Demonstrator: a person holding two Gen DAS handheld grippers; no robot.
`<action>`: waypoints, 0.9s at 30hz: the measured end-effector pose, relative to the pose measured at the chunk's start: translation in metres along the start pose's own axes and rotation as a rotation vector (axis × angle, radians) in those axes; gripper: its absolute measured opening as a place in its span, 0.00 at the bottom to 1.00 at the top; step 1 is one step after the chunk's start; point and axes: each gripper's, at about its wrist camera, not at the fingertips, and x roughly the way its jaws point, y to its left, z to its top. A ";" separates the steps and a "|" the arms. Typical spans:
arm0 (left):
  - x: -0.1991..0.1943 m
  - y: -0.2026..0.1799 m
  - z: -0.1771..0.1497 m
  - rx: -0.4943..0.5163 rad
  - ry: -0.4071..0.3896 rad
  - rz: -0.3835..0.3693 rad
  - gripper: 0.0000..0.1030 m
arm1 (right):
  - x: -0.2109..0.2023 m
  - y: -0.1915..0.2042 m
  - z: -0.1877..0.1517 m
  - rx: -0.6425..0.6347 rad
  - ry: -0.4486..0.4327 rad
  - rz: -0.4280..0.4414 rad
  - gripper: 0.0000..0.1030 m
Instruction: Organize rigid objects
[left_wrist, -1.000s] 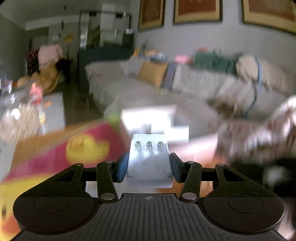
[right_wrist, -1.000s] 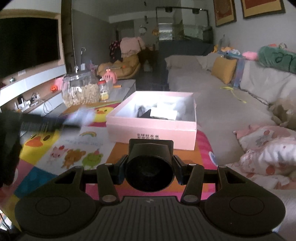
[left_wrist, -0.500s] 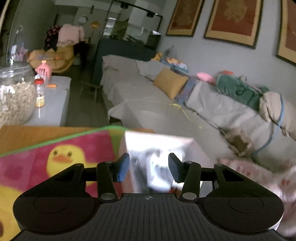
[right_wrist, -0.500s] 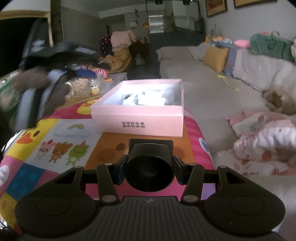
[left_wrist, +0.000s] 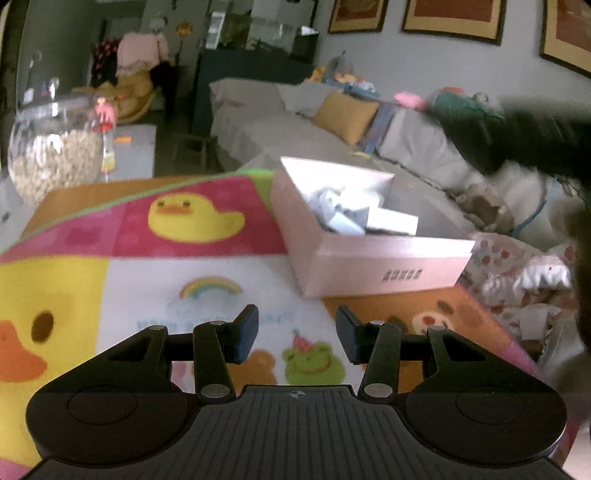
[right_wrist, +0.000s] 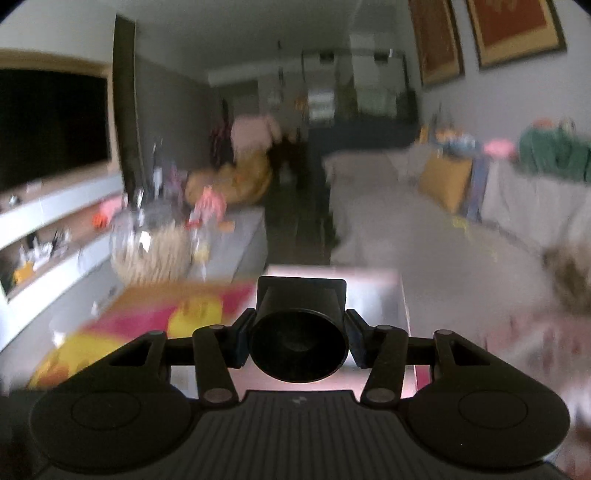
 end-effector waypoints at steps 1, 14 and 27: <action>0.001 0.003 -0.002 -0.006 0.008 0.005 0.49 | 0.010 0.002 0.011 -0.004 -0.016 -0.015 0.65; 0.011 0.007 -0.022 0.074 0.064 0.155 0.58 | 0.029 0.000 -0.083 0.005 0.276 -0.109 0.73; 0.032 -0.015 -0.020 0.035 0.017 0.252 0.75 | 0.063 0.003 -0.107 0.025 0.368 -0.188 0.99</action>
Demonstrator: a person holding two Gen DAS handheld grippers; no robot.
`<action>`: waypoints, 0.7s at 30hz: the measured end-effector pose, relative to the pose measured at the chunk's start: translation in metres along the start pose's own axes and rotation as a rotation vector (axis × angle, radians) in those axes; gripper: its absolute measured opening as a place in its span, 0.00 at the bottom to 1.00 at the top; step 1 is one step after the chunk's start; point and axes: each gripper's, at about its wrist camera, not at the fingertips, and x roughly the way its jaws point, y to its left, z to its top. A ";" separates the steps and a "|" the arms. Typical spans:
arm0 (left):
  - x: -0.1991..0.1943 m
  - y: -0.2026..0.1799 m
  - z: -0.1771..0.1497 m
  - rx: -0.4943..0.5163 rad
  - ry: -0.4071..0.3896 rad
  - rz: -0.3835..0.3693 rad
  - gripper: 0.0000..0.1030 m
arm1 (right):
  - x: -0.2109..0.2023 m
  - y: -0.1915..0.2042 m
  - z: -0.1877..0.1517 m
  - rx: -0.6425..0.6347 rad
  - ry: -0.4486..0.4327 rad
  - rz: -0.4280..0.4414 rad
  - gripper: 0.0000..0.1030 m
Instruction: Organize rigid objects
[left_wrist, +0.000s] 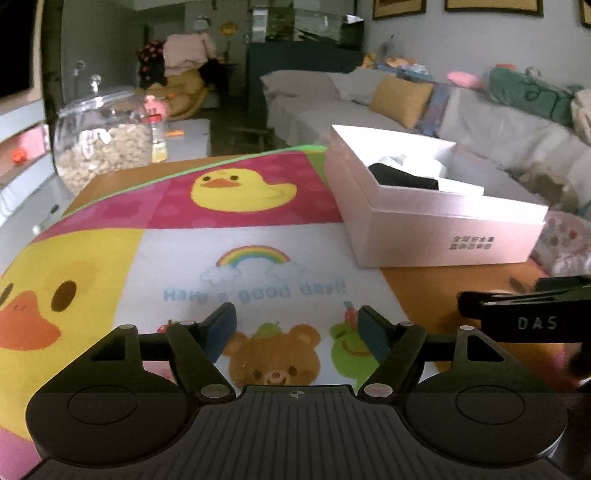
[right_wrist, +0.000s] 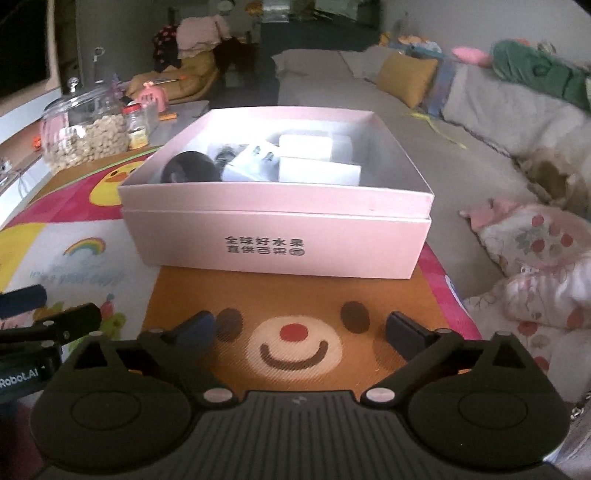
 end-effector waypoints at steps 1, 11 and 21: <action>0.001 -0.002 0.001 0.012 0.001 0.012 0.75 | 0.001 -0.002 0.000 0.007 0.002 0.003 0.99; 0.007 -0.004 0.005 0.018 0.002 0.023 0.77 | -0.001 -0.003 -0.011 0.026 -0.063 -0.009 1.00; 0.010 -0.004 0.006 0.028 0.005 0.025 0.78 | 0.000 0.000 -0.011 0.018 -0.063 -0.017 1.00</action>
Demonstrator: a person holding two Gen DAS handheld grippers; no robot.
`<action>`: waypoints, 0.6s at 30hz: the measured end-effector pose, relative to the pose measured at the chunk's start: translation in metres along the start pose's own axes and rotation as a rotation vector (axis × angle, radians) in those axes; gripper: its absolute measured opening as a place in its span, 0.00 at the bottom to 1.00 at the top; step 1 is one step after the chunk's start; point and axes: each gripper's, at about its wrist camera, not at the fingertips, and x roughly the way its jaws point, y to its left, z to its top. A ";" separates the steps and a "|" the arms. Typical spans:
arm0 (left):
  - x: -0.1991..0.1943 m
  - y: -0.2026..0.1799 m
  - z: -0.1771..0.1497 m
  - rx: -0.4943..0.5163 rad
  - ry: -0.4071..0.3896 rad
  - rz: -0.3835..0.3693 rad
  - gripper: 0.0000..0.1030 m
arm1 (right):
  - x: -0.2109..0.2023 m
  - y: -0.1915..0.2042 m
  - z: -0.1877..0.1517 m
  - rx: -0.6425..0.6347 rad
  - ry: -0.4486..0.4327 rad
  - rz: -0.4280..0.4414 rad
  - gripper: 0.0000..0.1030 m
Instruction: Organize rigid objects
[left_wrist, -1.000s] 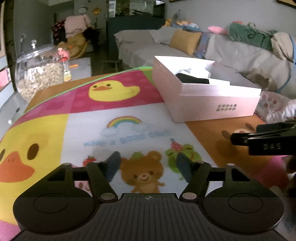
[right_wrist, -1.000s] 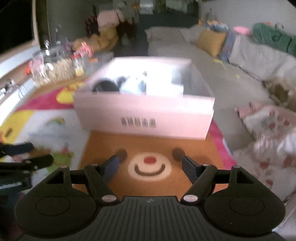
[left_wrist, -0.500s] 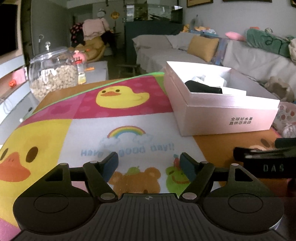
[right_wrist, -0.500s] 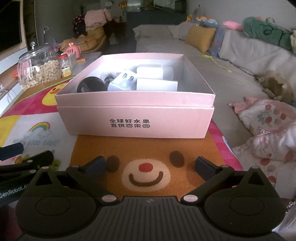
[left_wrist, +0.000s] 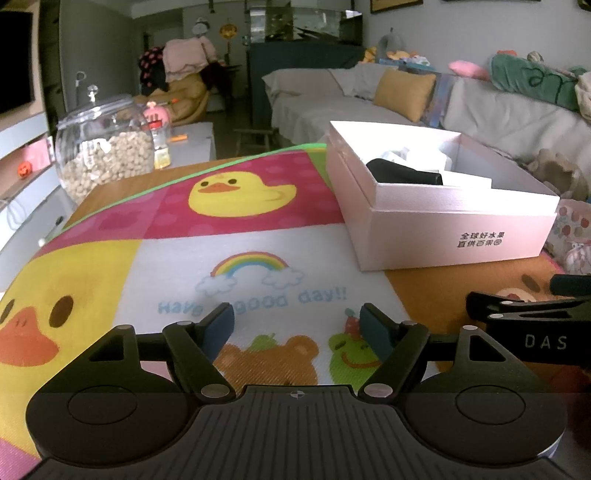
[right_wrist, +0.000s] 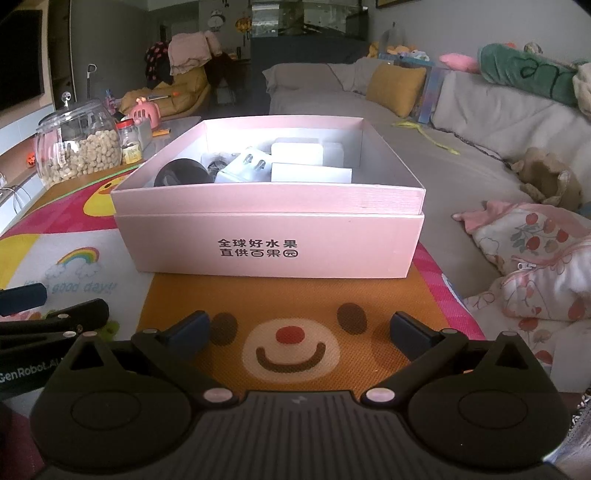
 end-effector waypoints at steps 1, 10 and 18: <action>0.000 -0.001 0.000 0.000 0.001 0.001 0.79 | 0.000 0.000 0.000 0.001 -0.001 0.001 1.00; 0.002 -0.002 0.002 0.002 0.000 0.005 0.79 | 0.001 0.001 0.000 -0.001 -0.001 -0.001 1.00; 0.002 -0.002 0.002 -0.006 0.000 -0.002 0.79 | 0.001 0.001 0.000 -0.002 -0.001 -0.002 1.00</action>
